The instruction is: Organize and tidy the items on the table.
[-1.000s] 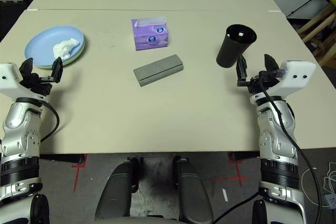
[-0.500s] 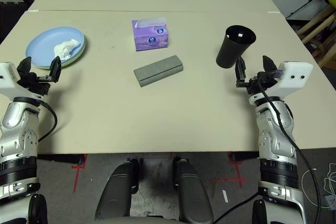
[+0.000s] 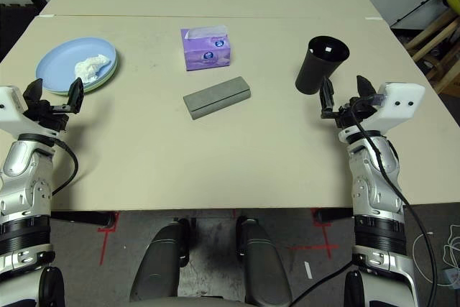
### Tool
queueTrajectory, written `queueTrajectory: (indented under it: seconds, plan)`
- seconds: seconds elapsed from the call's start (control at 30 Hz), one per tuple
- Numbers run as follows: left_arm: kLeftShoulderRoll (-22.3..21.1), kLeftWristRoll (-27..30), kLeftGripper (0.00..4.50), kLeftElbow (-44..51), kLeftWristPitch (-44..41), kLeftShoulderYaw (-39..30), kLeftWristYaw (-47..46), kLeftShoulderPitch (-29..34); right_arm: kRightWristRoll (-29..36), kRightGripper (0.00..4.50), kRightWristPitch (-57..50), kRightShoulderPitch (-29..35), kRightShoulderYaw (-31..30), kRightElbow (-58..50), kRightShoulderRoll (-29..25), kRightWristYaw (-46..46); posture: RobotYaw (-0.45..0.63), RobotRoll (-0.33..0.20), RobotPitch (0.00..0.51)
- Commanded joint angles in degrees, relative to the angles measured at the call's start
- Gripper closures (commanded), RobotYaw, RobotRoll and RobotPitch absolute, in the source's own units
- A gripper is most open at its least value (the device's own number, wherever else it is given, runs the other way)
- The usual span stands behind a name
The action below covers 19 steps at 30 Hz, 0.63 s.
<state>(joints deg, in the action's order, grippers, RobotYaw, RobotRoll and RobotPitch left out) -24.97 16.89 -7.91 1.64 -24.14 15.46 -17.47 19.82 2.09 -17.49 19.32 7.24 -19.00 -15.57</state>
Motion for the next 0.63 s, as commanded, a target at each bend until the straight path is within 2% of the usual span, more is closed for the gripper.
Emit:
queueTrajectory:
  seconds: [0.03,0.63]
  plan:
    - [-0.1,0.3,0.0,-1.1,0.3,-0.2,0.2,0.3,-0.3,0.03,0.5,0.6,0.3,1.0,-0.1,-0.1,0.1,0.0,0.179]
    - [-0.8,0.4,0.0,-2.8,0.9,-0.3,0.7,-0.8,-0.9,0.03,0.8,-1.0,-0.5,2.5,-0.1,-0.2,0.11,0.0,0.178]
